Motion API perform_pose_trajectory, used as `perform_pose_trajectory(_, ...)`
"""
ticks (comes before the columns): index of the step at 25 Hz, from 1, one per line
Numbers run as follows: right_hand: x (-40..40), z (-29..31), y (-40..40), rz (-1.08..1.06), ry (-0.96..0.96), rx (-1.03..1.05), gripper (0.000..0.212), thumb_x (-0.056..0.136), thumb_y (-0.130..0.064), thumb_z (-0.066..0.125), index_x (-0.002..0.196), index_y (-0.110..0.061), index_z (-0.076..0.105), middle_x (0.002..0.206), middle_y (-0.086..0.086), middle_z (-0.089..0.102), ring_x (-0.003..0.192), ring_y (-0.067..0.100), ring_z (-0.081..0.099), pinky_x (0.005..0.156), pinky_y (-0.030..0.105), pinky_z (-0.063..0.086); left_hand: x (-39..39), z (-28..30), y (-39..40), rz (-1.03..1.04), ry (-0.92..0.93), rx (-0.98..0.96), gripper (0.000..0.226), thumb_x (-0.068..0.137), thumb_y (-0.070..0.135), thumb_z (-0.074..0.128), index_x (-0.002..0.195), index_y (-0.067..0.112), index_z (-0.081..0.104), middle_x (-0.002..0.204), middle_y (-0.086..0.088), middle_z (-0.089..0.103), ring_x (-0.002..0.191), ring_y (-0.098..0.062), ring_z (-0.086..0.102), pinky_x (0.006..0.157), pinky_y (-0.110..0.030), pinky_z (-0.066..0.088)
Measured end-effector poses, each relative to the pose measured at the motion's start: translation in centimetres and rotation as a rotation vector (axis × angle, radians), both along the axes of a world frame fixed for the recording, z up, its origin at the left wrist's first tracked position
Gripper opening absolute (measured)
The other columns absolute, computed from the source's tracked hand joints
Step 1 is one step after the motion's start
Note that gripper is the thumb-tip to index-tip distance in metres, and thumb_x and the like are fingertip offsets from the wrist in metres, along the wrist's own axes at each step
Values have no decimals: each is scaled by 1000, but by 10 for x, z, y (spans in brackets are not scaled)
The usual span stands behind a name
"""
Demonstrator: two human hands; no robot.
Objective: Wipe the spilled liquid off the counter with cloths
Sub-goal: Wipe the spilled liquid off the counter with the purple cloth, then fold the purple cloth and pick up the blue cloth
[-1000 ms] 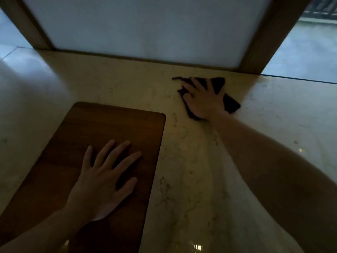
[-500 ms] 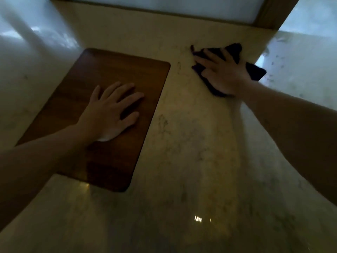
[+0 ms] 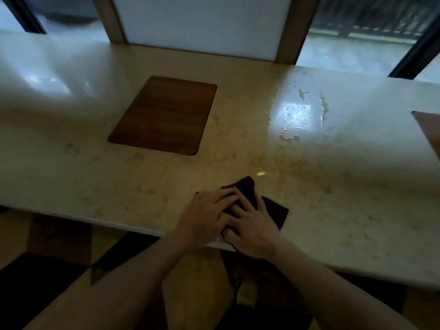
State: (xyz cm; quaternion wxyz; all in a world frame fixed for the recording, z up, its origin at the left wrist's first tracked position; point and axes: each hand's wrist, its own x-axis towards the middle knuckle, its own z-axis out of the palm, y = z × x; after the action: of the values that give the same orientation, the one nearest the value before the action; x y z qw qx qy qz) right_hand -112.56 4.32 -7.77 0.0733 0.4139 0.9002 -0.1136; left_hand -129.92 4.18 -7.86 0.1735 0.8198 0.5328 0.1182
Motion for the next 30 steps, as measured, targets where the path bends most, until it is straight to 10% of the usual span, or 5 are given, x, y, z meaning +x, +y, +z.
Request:
perform_pose_trajectory(5, 28, 8, -51, -57, -57, 53, 74, 94, -67, 26, 156, -30, 8, 164, -8, 11, 149, 24, -14, 118, 60, -7, 15, 11, -55, -114, 216, -176, 75, 91, 51, 34, 155, 40, -5, 165, 13, -8, 152, -12, -7, 122, -45, -2)
perform_pose_trajectory(11, 62, 2, -91, -488, 81, 115, 75, 61, -60, 82, 123, -27, 56, 131, -7, 60, 123, 21, 57, 95, 43, 53, 38, 9, -66, -21, 393, -44, 80, 84, 47, 69, 152, 32, 29, 156, -3, 38, 142, -26, 38, 111, -50, 36)
perform_pose_trajectory(15, 69, 3, -98, -507, 100, 216, 59, 53, -44, 92, 105, -29, 69, 112, -8, 69, 101, 17, 66, 75, 38, 57, 61, 7, -89, 51, 402, 72, 63, 51, 35, 93, 108, 25, 68, 96, -4, 68, 80, -23, 67, 60, -36, 56)
perform_pose_trajectory(19, 99, 28, -128, -452, 111, 158, 35, 69, -41, 82, 99, -33, 65, 96, -13, 69, 88, 14, 66, 73, 37, 50, 89, 33, -116, 98, 309, -46, 35, 94, 33, 54, 128, 29, 49, 122, 1, 55, 103, -20, 59, 86, -35, 45)
perform_pose_trajectory(30, 406, 170, -191, -773, 425, 224, 30, 90, -31, 58, 120, -29, 57, 116, -9, 61, 99, 14, 61, 88, 40, 48, 360, 164, -122, -174, -295, -183, 28, 89, 24, 60, 117, 25, 57, 104, 4, 63, 91, -12, 60, 81, -33, 51)
